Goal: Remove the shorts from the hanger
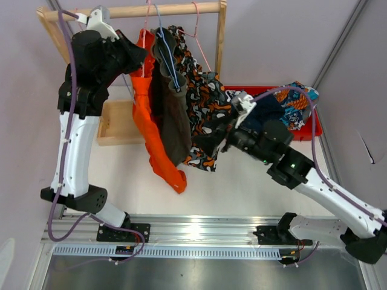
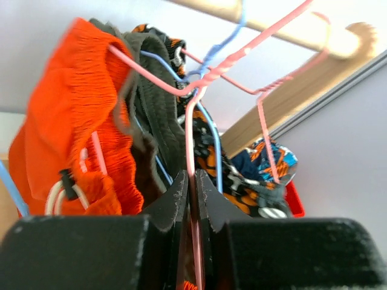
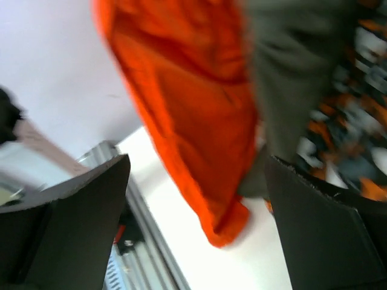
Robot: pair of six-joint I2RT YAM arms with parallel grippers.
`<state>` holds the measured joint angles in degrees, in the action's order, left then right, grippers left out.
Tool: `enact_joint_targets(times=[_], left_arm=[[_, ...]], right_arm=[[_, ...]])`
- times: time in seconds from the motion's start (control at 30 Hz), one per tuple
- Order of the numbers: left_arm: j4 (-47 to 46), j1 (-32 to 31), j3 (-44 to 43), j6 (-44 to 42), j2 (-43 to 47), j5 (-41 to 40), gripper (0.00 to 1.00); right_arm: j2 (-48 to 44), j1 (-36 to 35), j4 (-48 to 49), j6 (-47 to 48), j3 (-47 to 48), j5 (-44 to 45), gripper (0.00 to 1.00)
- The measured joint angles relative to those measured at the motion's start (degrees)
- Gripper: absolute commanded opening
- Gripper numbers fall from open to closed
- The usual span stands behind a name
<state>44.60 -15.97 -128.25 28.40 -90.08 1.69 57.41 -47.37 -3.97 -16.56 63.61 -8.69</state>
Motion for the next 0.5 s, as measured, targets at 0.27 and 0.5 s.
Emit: enact_joint_targets(times=[0.27, 0.5], left_arm=[[-0.4, 0.0, 1.3, 0.0, 4.0, 1.0, 0.00], [-2.4, 0.7, 6.6, 0.9, 4.4, 2.9, 0.00]], right_arm=[[17.4, -15.8, 4.2, 4.8, 17.7, 7.4, 0.99], [28.4, -21.2, 5.6, 5.7, 23.8, 11.3, 0.99]])
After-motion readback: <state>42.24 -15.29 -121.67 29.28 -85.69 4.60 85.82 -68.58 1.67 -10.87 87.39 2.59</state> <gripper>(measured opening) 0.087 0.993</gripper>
